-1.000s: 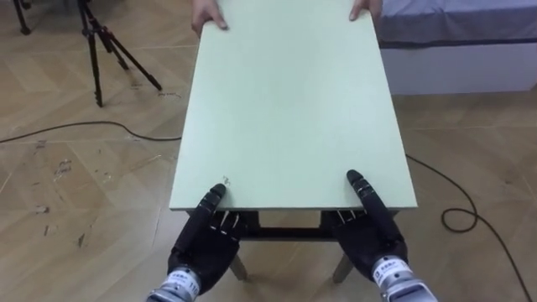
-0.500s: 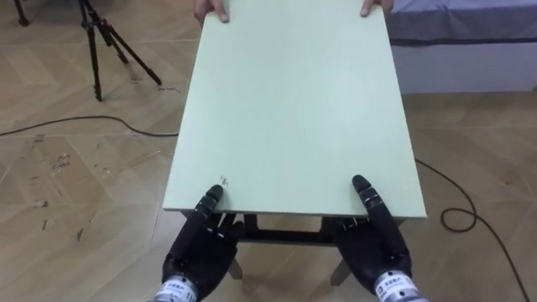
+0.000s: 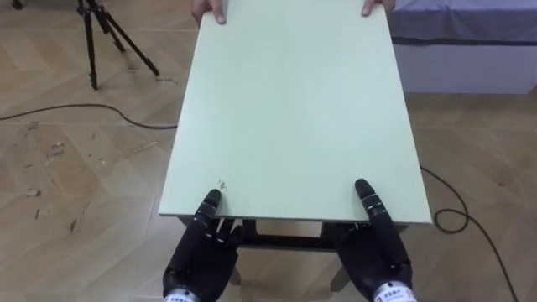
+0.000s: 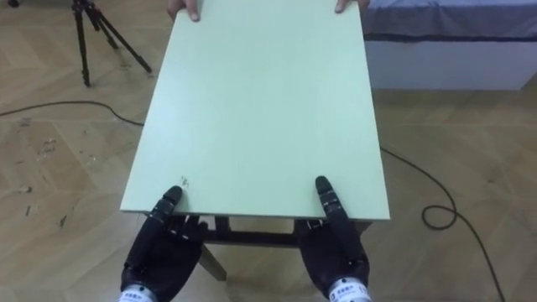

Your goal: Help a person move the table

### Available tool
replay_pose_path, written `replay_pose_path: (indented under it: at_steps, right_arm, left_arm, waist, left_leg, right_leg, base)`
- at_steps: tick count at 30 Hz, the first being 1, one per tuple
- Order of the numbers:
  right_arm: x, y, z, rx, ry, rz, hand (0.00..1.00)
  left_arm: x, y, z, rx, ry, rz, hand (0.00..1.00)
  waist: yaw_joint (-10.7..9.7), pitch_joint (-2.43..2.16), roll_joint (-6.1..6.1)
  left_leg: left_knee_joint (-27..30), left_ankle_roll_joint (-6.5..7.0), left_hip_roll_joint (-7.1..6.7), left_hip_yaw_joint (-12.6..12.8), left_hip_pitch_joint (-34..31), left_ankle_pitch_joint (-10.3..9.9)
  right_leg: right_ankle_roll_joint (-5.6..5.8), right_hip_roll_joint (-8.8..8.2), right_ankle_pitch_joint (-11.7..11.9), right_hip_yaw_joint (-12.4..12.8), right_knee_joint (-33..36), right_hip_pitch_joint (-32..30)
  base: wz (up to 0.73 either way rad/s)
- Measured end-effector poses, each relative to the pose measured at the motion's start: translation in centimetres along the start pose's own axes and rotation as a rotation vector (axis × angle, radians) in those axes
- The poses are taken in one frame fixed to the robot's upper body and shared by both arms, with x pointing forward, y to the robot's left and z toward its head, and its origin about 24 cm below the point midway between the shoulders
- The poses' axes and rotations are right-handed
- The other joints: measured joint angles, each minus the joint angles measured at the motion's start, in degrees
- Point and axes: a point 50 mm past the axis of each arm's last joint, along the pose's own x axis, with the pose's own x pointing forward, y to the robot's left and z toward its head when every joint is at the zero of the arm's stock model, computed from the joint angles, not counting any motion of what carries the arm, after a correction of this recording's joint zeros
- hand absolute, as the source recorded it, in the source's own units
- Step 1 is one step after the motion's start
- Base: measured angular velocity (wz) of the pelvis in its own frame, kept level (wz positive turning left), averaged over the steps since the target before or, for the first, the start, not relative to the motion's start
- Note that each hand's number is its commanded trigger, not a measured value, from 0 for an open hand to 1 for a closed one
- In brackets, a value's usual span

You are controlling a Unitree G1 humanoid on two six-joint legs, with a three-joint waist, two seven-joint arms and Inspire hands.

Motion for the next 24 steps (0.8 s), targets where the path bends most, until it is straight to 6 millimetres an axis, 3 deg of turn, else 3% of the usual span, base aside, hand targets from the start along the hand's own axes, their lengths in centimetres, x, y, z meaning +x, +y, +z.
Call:
replay_pose_path:
  at_steps: [3, 6, 9, 11, 12, 13, 14, 16, 18, 20, 21, 23, 24]
  right_arm:
    - [-0.5, -0.4, -0.1, 0.018, -0.009, 0.002, 1.00]
    - [-0.7, -0.5, 0.1, 0.019, -0.009, 0.007, 1.00]
    - [-0.8, -0.6, -0.2, 0.021, -0.001, 0.009, 1.00]
    - [-1.2, -0.8, -0.1, 0.017, -0.010, 0.015, 1.00]
    - [-1.3, -0.9, -0.1, 0.015, -0.010, 0.013, 1.00]
    - [-1.4, -1.0, -0.4, 0.012, 0.008, 0.009, 1.00]
    - [-1.5, -1.1, -0.4, -0.002, 0.024, 0.008, 1.00]
    - [-1.6, -1.2, -0.4, -0.019, 0.035, 0.006, 1.00]
    - [-1.5, -1.0, -0.5, -0.012, 0.028, 0.010, 1.00]
    - [-1.2, -0.7, -0.3, -0.010, 0.017, 0.024, 1.00]
    - [-1.0, -0.6, -0.2, -0.010, 0.017, 0.028, 1.00]
    - [-0.3, 0.1, 0.2, -0.010, 0.003, 0.056, 1.00]
    - [-0.1, 0.3, 0.3, -0.010, 0.000, 0.063, 1.00]
  left_arm:
    - [-0.1, 0.0, -0.4, -0.001, 0.009, -0.005, 1.00]
    - [-0.2, 0.0, -0.3, 0.001, 0.009, -0.011, 1.00]
    - [-0.3, 0.1, -0.4, 0.009, 0.007, -0.012, 1.00]
    - [-0.4, 0.2, -0.4, 0.008, 0.004, -0.017, 1.00]
    - [-0.6, 0.3, -0.5, 0.001, 0.005, -0.012, 1.00]
    - [-1.2, 0.9, -0.8, -0.024, -0.002, 0.006, 1.00]
    - [-1.8, 1.4, -0.9, -0.039, -0.006, 0.012, 1.00]
    - [-2.1, 1.6, -0.9, -0.037, 0.001, 0.018, 1.00]
    - [-1.9, 1.5, -0.8, -0.032, -0.002, 0.012, 1.00]
    - [-1.5, 1.0, -0.6, -0.028, -0.003, -0.007, 1.00]
    - [-1.3, 0.9, -0.6, -0.027, -0.003, -0.013, 1.00]
    - [-0.3, 0.0, -0.3, -0.010, -0.003, -0.045, 1.00]
    - [0.0, -0.2, -0.2, -0.005, -0.004, -0.051, 1.00]
  waist:
    - [0.0, 0.04, 0.22]
    - [0.9, 0.19, 0.48]
    - [2.4, 0.27, 0.95]
    - [3.0, 0.30, 1.22]
    - [3.4, 0.36, 1.33]
    - [4.3, 0.38, 1.63]
    - [4.4, 0.38, 2.51]
    - [4.0, 0.70, 3.75]
    - [1.8, 1.03, 3.93]
    - [1.3, 1.32, 4.34]
    - [1.2, 1.41, 4.54]
    - [1.7, 1.82, 4.81]
    - [1.7, 1.95, 4.70]
  left_leg:
    - [4.2, -0.10, 0.71, -1.3, -2.7, -1.3]
    - [9.8, -0.48, 2.28, -1.6, -6.4, -2.3]
    - [14.4, -0.65, 4.05, -2.6, -9.6, -2.2]
    - [17.5, -1.83, 5.53, -3.0, -12.1, -1.5]
    - [20.5, -1.48, 5.86, -2.9, -12.9, -1.9]
    - [28.8, -0.17, 5.99, -2.6, -13.1, -3.3]
    - [35.9, -0.21, 5.78, -3.0, -12.8, -3.8]
    - [41.9, -0.39, 5.50, -3.7, -11.6, -4.2]
    - [40.7, -0.52, 4.61, -4.7, -9.5, -6.2]
    - [31.7, -1.65, 4.73, -5.1, -5.3, -13.5]
    - [29.2, -1.61, 4.75, -5.1, -4.5, -15.1]
    - [21.5, 0.56, 4.35, -3.2, -3.5, -19.6]
    - [21.0, 1.68, 3.99, -2.5, -4.1, -20.2]
  right_leg:
    - [-0.05, 0.44, 0.0, -1.0, 0.8, -0.5]
    - [-0.90, 1.52, -0.5, -0.9, 3.2, -2.8]
    - [-2.54, 3.07, -0.7, -0.9, 4.2, -5.0]
    - [-4.38, 3.56, -0.7, -2.3, 4.3, -6.7]
    - [-4.73, 3.55, -0.7, -3.0, 4.6, -6.9]
    - [-5.23, 3.47, -0.9, -4.1, 5.6, -6.8]
    - [-5.66, 3.66, -0.9, -6.4, 5.9, -6.5]
    - [-6.33, 4.56, -0.8, -9.2, 6.3, -6.9]
    - [-6.76, 4.72, -0.7, -11.6, 7.5, -8.2]
    - [-7.37, 4.54, -0.3, -13.4, 10.4, -11.6]
    - [-7.51, 4.49, -0.2, -14.2, 10.7, -12.2]
    - [-8.12, 2.47, 0.6, -17.3, 15.8, -17.7]
    - [-8.11, 1.52, 0.8, -17.7, 17.6, -19.4]
  base:
    - [0.17]
    - [-0.06]
    - [-0.11]
    - [-0.03]
    - [-0.39]
    - [-0.63]
    - [-0.59]
    - [0.03]
    - [0.49]
    - [0.18]
    - [0.00]
    - [-0.03]
    - [-0.11]
